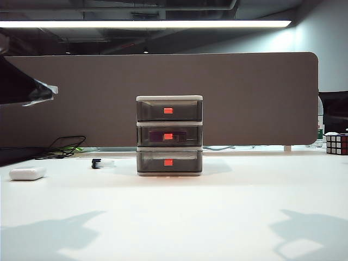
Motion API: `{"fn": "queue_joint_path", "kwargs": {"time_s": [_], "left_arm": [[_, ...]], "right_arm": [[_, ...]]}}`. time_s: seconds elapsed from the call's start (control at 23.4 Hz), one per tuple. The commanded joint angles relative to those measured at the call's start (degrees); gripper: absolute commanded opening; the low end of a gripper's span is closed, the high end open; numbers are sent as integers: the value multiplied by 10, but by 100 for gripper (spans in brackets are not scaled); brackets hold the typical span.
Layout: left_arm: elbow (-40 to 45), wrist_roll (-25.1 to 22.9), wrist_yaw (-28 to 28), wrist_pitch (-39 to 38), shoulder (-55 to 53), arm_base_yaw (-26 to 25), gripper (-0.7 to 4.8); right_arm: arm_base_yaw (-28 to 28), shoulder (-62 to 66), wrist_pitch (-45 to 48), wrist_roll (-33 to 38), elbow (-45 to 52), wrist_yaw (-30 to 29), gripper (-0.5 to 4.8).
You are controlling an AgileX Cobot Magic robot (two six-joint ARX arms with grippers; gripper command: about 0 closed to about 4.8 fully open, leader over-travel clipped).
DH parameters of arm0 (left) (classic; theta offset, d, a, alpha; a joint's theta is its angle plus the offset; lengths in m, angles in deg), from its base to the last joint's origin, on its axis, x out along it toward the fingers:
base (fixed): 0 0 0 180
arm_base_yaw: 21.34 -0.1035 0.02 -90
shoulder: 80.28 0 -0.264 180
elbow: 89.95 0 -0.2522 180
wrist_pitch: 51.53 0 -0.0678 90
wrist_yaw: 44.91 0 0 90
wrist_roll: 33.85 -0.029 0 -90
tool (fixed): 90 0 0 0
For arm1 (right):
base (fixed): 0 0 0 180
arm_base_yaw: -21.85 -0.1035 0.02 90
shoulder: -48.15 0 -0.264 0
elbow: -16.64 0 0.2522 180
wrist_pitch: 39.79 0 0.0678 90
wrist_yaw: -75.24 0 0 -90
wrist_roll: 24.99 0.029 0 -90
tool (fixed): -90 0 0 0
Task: Open the second layer of the drawer on the table, pick up a pack of napkins on the table and put it in, and finally close the drawer.
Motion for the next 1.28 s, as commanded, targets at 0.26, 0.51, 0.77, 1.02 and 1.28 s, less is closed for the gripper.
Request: {"fn": "queue_joint_path", "kwargs": {"time_s": [0.26,0.51,0.77,1.02,1.28], "left_arm": [[-3,-14,-2,-4,31,-52,-5],[-3,-13,-38,-146,147,-142,-5],[-3,-38,-8,-283,299,-154,-5],[-3,-55,-1,-263,299,-159,-5],[-3,-80,-2,-241,299,-160,-5]], "right_arm": [[36,-43,-37,-35,3,16,-5],[132,-88,-81,-35,3,-28,-5],[145,-194,-158,-16,4,-13,-5],[146,-192,-152,-20,4,-10,-5],[146,-192,-125,-20,4,-11,-5]]}}
